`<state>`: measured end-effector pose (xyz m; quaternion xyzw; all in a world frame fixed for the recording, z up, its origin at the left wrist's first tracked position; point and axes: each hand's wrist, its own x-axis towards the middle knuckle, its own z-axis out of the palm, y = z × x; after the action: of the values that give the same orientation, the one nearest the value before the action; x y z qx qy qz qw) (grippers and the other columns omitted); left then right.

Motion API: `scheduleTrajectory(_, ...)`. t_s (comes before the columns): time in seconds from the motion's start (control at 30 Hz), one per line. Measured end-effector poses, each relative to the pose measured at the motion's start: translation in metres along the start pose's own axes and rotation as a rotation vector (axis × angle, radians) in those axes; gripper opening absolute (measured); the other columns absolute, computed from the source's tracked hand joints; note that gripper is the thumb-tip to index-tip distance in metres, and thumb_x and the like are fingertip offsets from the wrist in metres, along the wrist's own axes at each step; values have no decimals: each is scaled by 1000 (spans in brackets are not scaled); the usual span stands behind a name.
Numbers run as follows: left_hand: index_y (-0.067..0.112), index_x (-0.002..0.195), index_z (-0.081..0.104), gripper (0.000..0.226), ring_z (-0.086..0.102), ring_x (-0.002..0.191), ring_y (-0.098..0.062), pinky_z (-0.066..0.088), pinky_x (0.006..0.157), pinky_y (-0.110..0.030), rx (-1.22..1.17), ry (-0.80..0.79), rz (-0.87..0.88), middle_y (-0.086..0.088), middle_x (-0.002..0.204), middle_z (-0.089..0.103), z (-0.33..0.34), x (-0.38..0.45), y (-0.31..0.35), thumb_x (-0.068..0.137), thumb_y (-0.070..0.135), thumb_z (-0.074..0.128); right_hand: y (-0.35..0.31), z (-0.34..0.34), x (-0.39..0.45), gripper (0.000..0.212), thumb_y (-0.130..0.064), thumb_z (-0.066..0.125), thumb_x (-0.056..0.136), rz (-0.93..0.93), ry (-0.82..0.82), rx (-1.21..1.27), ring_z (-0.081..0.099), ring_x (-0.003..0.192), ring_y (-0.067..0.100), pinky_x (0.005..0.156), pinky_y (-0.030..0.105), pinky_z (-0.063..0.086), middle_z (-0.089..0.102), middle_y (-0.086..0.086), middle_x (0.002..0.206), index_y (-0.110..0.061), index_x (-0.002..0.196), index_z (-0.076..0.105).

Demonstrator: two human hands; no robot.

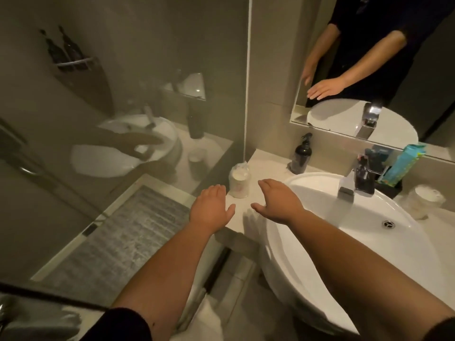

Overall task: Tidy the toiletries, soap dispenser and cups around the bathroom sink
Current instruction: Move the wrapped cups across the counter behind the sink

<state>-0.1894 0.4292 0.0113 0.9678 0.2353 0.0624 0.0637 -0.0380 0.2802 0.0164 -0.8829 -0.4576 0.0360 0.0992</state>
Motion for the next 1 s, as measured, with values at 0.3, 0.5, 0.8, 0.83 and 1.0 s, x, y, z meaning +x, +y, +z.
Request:
scheduleTrajectory(0.3, 8, 141, 33, 68, 41, 129, -26, 36, 102, -39, -94, -58, -141, -9, 143, 44, 25, 44, -5, 91, 52, 44, 15, 22, 61, 65, -59, 58, 77, 14, -57, 189, 59, 108, 27, 89, 39, 48, 60, 7, 127, -21, 129, 47)
scheduleTrajectory(0.5, 11, 148, 23, 76, 32, 137, -26, 33, 106, -40, -223, -145, -201, -8, 152, 32, 50, 86, -16, 90, 53, 48, 30, 35, 95, 70, -49, 63, 80, 75, -129, 232, 52, 118, 32, 95, 38, 43, 51, 13, 136, -13, 137, 40)
scheduleTrajectory(0.8, 13, 146, 28, 65, 47, 124, -30, 41, 96, -41, -324, -231, -183, -12, 141, 45, 81, 133, -31, 92, 39, 55, 27, 58, 132, 59, -38, 65, 81, 32, -258, 320, 55, 110, 33, 88, 34, 43, 57, 16, 125, -14, 132, 47)
scheduleTrajectory(0.83, 14, 144, 31, 62, 48, 122, -30, 42, 95, -40, -334, -237, -162, -12, 138, 48, 84, 136, -32, 92, 37, 55, 26, 60, 133, 56, -36, 65, 82, 27, -263, 337, 56, 110, 32, 90, 35, 45, 59, 15, 125, -14, 132, 50)
scheduleTrajectory(1.0, 14, 133, 46, 47, 54, 114, -30, 43, 89, -37, -396, -215, -120, -12, 126, 59, 89, 137, -32, 91, 30, 58, 24, 67, 135, 43, -35, 64, 83, 57, -243, 395, 61, 101, 30, 84, 32, 45, 66, 12, 117, -14, 120, 60)
